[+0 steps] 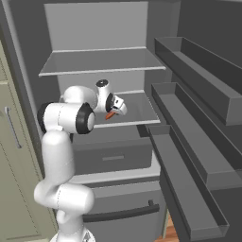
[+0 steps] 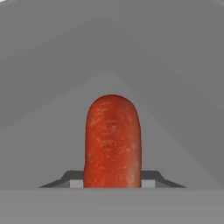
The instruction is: Gather the corn and carrot from the fridge and place them on a tray on the dining counter. Then gather the chicken drumstick and steak from the fridge and place them on the other tray.
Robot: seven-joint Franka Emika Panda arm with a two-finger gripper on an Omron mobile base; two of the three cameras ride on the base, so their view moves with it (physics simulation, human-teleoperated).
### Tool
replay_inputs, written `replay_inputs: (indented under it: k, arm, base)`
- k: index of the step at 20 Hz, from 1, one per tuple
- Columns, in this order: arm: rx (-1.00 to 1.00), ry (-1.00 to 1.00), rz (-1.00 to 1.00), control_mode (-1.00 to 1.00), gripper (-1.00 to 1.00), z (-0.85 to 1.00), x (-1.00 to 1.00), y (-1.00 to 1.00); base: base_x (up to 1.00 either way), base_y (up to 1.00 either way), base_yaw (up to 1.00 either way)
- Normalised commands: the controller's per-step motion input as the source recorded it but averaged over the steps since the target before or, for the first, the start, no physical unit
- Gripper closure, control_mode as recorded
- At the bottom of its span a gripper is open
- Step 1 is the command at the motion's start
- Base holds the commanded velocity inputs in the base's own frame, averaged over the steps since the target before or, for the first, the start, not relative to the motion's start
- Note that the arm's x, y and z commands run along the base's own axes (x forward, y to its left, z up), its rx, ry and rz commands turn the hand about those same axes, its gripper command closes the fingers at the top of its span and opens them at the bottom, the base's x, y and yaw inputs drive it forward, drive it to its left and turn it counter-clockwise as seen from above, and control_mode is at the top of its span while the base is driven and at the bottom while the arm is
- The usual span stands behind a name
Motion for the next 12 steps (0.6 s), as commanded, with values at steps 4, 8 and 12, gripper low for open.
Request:
replay_inputs:
  k: [4, 8, 12]
  arm:
    - [0.01, 0.00, 0.00, -1.00, 1.00, 0.02, -0.08, -0.06]
    - [0.02, -0.10, 0.00, -1.00, 1.00, 0.17, -0.94, -0.11]
    - [0.02, -0.09, 0.00, -1.00, 1.00, 0.15, -1.00, -0.11]
  base:
    - [0.00, 0.00, 0.00]
    - [0.00, 0.00, 0.00]
    - [0.00, 0.00, 0.00]
